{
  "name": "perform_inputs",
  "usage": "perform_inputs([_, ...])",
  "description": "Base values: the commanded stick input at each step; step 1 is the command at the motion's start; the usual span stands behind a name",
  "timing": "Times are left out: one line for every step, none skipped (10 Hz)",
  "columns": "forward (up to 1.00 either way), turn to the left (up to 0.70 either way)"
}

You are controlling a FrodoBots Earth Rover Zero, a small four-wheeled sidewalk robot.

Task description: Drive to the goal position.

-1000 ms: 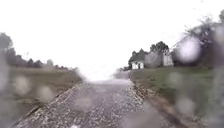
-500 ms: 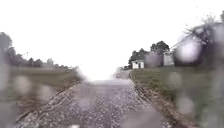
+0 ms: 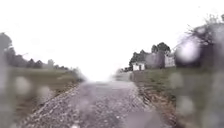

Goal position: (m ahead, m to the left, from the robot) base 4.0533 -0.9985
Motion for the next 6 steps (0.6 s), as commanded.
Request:
perform_inputs([0.85,0.0])
perform_inputs([0.85,0.0])
perform_inputs([0.85,0.0])
perform_inputs([0.85,0.0])
perform_inputs([0.85,0.0])
perform_inputs([0.85,0.0])
